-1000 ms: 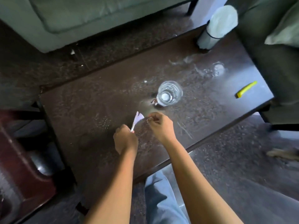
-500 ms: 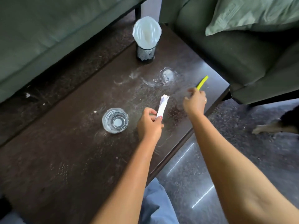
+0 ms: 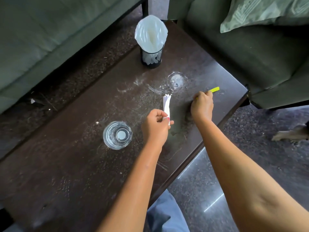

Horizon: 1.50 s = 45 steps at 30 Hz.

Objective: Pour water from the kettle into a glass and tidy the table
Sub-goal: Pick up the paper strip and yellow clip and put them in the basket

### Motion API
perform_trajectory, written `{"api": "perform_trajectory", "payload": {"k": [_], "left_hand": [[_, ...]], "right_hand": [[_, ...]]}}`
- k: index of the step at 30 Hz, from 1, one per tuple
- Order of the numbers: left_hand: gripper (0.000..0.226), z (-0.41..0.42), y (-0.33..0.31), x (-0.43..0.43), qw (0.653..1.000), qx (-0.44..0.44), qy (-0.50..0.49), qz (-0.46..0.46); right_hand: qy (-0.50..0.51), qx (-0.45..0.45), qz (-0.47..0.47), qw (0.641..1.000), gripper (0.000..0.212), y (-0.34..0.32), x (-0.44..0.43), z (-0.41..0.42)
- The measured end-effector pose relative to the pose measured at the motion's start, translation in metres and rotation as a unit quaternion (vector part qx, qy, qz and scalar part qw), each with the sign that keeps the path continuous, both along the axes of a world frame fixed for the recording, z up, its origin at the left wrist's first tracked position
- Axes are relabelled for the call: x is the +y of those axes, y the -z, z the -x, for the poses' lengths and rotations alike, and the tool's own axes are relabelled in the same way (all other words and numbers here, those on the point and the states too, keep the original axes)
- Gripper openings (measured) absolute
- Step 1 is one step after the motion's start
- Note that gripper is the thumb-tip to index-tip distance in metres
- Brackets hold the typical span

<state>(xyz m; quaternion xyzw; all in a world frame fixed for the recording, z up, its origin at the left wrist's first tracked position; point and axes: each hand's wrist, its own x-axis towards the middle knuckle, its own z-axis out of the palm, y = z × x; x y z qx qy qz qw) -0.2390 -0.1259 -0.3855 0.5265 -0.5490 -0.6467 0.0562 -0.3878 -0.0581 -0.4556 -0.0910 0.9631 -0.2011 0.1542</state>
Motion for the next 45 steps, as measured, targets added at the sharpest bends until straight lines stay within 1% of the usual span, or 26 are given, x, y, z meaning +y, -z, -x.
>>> {"api": "perform_trajectory", "payload": {"k": [2, 5, 7, 10, 13, 15, 17, 19, 21, 23, 25, 28, 30, 33, 35, 37, 39, 42, 45], "left_hand": [[0.024, -0.006, -0.01, -0.011, 1.0, 0.01, -0.014, 0.001], [0.019, -0.028, -0.025, -0.029, 0.999, 0.014, -0.041, 0.016], [0.027, -0.046, -0.034, -0.04, 0.998, 0.014, -0.055, 0.031], [0.04, -0.088, -0.048, -0.06, 0.996, 0.031, -0.08, 0.039], [0.048, -0.143, -0.062, -0.081, 0.991, 0.046, -0.106, 0.061], [0.049, -0.186, -0.075, -0.092, 0.988, 0.055, -0.118, 0.083], [0.042, -0.225, -0.091, -0.099, 0.982, 0.066, -0.12, 0.132], [0.028, -0.268, -0.107, -0.103, 0.969, 0.003, -0.088, 0.232], [0.025, -0.312, -0.12, -0.107, 0.95, -0.052, -0.095, 0.294], [0.024, -0.351, -0.125, -0.109, 0.936, -0.068, -0.118, 0.324], [0.018, -0.387, -0.126, -0.111, 0.923, -0.075, -0.141, 0.351], [0.019, -0.432, -0.127, -0.113, 0.898, -0.085, -0.161, 0.401], [0.017, -0.458, -0.129, -0.113, 0.892, -0.086, -0.183, 0.403], [0.019, -0.491, -0.132, -0.115, 0.878, -0.114, -0.193, 0.423], [0.021, -0.51, -0.137, -0.117, 0.869, -0.135, -0.191, 0.437], [0.023, -0.522, -0.142, -0.119, 0.864, -0.157, -0.201, 0.435], [0.028, -0.536, -0.149, -0.119, 0.853, -0.18, -0.238, 0.429], [0.038, -0.56, -0.163, -0.117, 0.823, -0.225, -0.297, 0.428], [0.037, -0.585, -0.187, -0.12, 0.804, -0.272, -0.344, 0.402]], "right_hand": [[-0.015, 0.019, 0.035, 0.999, 0.023, -0.009, -0.015, -0.015], [-0.031, 0.034, 0.111, 0.993, 0.026, -0.032, -0.038, -0.049], [-0.052, 0.042, 0.155, 0.986, 0.029, -0.053, -0.053, -0.077], [-0.124, 0.043, 0.223, 0.966, 0.036, -0.094, -0.079, -0.137], [-0.196, 0.012, 0.268, 0.943, 0.045, -0.134, -0.099, -0.202], [-0.242, -0.018, 0.292, 0.925, 0.045, -0.16, -0.111, -0.248], [-0.275, -0.061, 0.316, 0.906, 0.045, -0.184, -0.12, -0.291], [-0.301, -0.107, 0.33, 0.888, 0.047, -0.205, -0.128, -0.335], [-0.322, -0.163, 0.347, 0.866, 0.046, -0.219, -0.135, -0.376], [-0.337, -0.213, 0.354, 0.846, 0.046, -0.227, -0.142, -0.407], [-0.352, -0.253, 0.36, 0.826, 0.045, -0.232, -0.152, -0.434], [-0.364, -0.298, 0.372, 0.8, 0.043, -0.235, -0.166, -0.466], [-0.383, -0.305, 0.363, 0.793, 0.039, -0.235, -0.175, -0.488], [-0.445, -0.294, 0.325, 0.781, 0.018, -0.234, -0.184, -0.517], [-0.495, -0.271, 0.296, 0.771, 0.018, -0.232, -0.19, -0.537], [-0.518, -0.248, 0.285, 0.768, 0.018, -0.23, -0.195, -0.552], [-0.524, -0.232, 0.29, 0.767, 0.014, -0.226, -0.202, -0.567], [-0.505, -0.195, 0.302, 0.785, 0.011, -0.216, -0.214, -0.583], [-0.485, -0.191, 0.303, 0.798, 0.014, -0.204, -0.233, -0.605]]}}
